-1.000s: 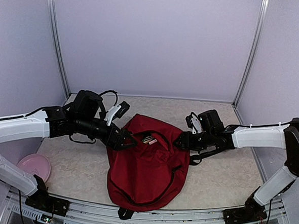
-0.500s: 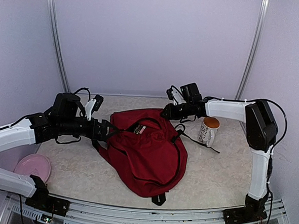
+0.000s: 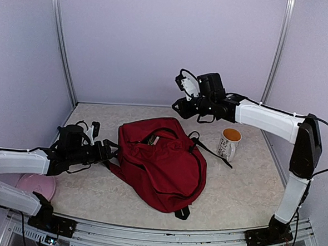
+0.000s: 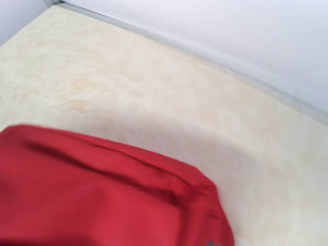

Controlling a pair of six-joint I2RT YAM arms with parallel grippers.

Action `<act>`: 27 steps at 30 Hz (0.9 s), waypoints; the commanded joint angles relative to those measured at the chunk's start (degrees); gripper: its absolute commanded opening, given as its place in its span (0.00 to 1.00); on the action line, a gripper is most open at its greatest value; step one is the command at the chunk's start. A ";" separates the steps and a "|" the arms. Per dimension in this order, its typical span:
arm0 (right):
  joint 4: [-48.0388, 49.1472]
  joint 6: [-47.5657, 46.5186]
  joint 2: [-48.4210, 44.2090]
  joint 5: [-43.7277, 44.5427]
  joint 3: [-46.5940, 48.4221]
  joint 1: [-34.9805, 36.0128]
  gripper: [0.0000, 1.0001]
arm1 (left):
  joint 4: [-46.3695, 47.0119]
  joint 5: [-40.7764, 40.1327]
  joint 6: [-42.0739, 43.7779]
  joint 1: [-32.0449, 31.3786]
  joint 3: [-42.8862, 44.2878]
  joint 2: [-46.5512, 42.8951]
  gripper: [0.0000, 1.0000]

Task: Pack the student bag
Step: Rotate the student bag to the center of the board, then hold the lower front pocket of the student bag.

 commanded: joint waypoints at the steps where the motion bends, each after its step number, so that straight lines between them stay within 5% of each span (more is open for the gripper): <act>1: 9.33 -19.24 -3.67 11.75 -5.21 14.12 0.41 | 11.54 2.39 -4.27 1.28 -0.29 2.81 0.75; 9: 10.92 -40.04 5.99 18.26 -0.85 27.95 0.46 | 15.81 2.53 -6.54 2.38 -0.41 8.62 0.68; 23: -0.90 -48.23 15.92 30.52 9.87 28.96 0.48 | 22.85 8.88 -10.10 3.42 3.45 20.73 0.69; 27: -1.55 -50.32 18.61 32.82 13.38 28.99 0.44 | 24.46 10.26 -10.89 3.37 3.25 21.90 0.56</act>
